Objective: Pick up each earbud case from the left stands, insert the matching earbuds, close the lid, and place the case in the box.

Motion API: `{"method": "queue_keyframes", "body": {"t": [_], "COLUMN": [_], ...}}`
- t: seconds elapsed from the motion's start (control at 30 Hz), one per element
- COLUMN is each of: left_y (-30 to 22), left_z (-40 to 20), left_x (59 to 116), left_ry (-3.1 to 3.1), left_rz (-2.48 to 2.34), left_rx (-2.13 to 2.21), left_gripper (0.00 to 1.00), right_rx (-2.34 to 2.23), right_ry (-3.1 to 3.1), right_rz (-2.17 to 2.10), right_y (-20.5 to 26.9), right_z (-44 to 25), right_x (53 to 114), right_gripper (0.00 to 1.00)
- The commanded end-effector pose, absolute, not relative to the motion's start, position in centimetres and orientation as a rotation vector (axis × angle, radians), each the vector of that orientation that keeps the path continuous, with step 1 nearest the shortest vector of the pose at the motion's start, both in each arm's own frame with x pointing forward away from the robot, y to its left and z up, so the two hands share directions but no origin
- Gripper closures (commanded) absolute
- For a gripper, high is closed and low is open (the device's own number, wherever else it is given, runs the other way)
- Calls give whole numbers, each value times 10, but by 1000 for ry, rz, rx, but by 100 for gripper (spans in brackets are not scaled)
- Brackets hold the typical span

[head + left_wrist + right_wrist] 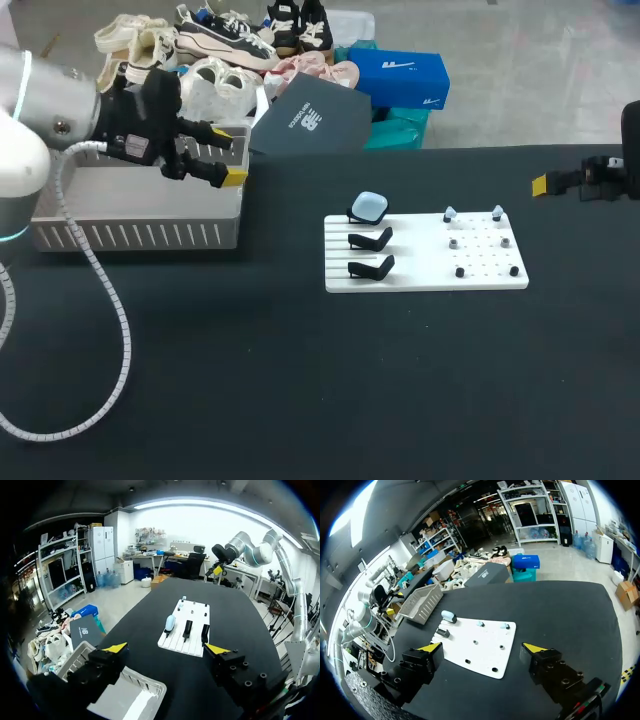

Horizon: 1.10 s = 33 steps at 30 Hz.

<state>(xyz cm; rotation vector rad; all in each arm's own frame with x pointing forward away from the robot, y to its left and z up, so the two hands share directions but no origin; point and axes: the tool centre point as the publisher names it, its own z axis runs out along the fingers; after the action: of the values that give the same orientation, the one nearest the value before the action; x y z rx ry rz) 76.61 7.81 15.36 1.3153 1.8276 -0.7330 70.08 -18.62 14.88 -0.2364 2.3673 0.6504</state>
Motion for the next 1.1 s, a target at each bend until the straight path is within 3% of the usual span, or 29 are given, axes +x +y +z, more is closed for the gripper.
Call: {"method": "queue_keyframes", "body": {"t": [0.03, 1.1], "left_y": [46, -48], "left_z": [136, 70], "left_x": [786, 805], "left_ry": [1773, 1631], "left_rz": [-786, -831], "left_rx": [1409, 1502], "left_gripper": [0, 1], "right_rx": [-237, -237], "right_ry": [2370, 2370], "right_rz": [650, 650], "right_y": [-187, -187], "right_z": [149, 149], "right_x": [701, 701], "right_gripper": [0, 0]}}
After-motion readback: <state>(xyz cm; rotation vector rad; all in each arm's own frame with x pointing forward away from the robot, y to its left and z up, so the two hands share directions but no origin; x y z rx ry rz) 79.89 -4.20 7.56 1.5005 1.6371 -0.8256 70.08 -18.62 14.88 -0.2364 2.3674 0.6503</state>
